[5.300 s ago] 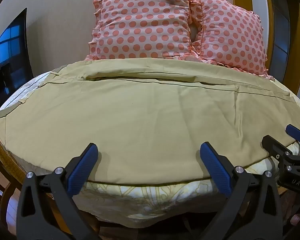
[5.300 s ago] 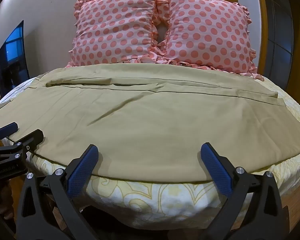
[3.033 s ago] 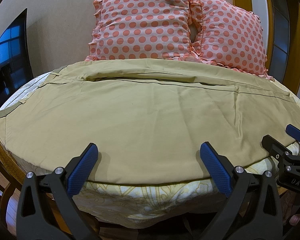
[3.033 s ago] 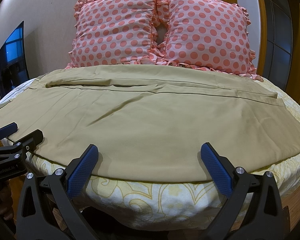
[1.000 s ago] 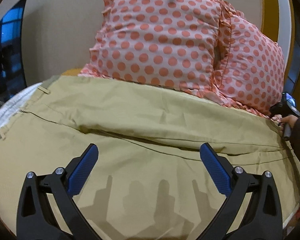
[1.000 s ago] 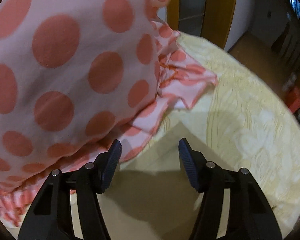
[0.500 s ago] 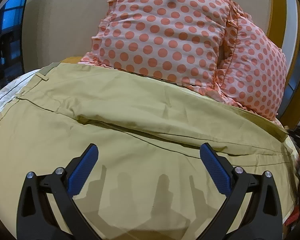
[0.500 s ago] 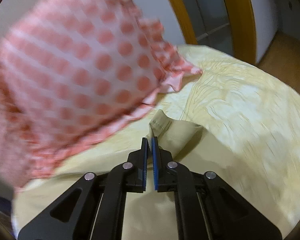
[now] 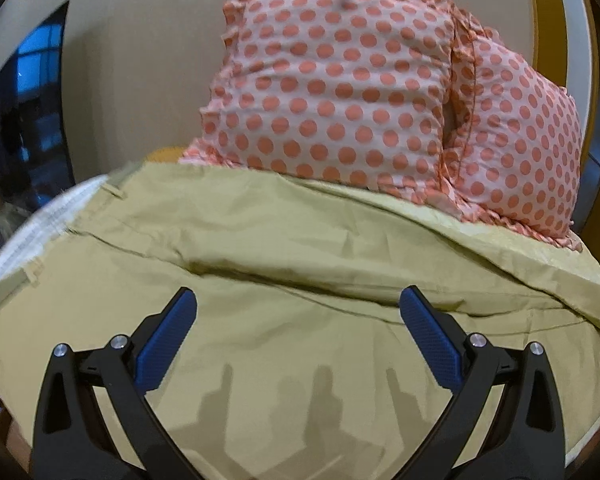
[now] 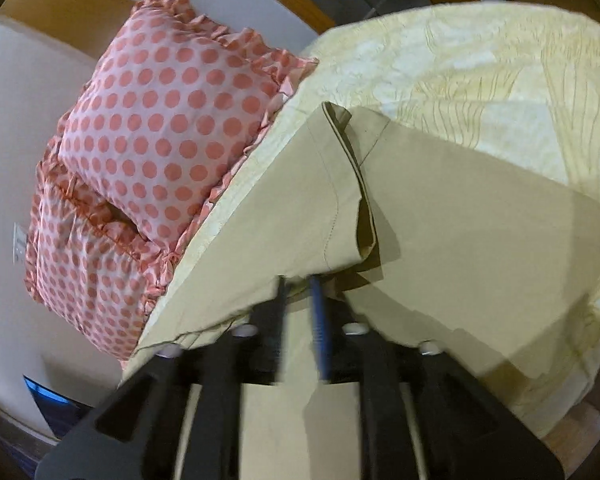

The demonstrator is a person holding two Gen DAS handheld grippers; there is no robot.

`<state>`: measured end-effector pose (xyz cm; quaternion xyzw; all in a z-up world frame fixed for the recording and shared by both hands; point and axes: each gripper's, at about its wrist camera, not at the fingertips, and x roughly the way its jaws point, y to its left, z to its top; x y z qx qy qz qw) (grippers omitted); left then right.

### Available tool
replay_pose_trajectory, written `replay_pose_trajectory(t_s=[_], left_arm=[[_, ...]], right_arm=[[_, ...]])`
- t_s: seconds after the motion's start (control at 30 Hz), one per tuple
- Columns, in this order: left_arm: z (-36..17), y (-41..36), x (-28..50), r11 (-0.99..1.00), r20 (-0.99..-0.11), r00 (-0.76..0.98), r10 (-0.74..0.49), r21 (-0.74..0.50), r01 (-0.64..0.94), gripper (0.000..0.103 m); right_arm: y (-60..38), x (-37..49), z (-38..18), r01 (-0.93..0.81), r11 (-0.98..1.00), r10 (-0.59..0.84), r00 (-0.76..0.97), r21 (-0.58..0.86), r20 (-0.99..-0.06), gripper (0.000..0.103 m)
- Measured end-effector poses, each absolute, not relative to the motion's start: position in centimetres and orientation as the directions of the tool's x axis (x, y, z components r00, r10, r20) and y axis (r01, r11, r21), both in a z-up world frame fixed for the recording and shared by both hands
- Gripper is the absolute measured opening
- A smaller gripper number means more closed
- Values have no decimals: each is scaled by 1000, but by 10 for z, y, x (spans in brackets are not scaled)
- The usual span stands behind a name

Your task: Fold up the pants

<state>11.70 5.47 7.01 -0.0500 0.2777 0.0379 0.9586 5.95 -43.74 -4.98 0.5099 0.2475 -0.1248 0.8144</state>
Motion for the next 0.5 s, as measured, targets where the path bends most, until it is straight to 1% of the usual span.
replay_pose_trajectory(t_s=[0.07,0.13,0.2,0.27,0.3,0.33,0.37,0.4,0.43,0.5], left_arm=[[82,64,117,992,-525,851,32,-90,-93,101],[93,77,123,988,-522,852,-40,-147,-44,101],[100,91,131,976,-513,852,-105,-219,-12,101],[105,106,144,951,-506,850,-144,-310,-23,101],[105,114,151,935,-516,844,-147,-350,-51,101],[106,122,160,915,-529,834,-160,-396,-76,101],[106,126,167,900,-533,828,-176,-427,-83,101],[106,132,176,882,-537,821,-196,-462,-91,101],[106,136,182,873,-540,816,-205,-478,-98,101],[105,144,199,860,-561,802,-205,-494,-126,101]], right_arm=[[-437,60,-47,428,428,57,866,796,-496,49],[-441,62,-47,410,393,60,882,823,-468,54],[-443,69,-45,411,370,62,884,833,-463,57],[-446,78,-43,442,390,35,870,808,-493,54],[-447,83,-42,451,401,29,863,797,-504,52],[-448,90,-44,451,410,41,859,793,-510,35],[-451,94,-50,437,399,67,863,806,-501,4],[-453,95,-53,429,385,81,866,817,-493,2],[-456,88,-53,393,368,82,889,843,-450,2],[-456,64,-38,311,404,35,935,860,-354,2]])
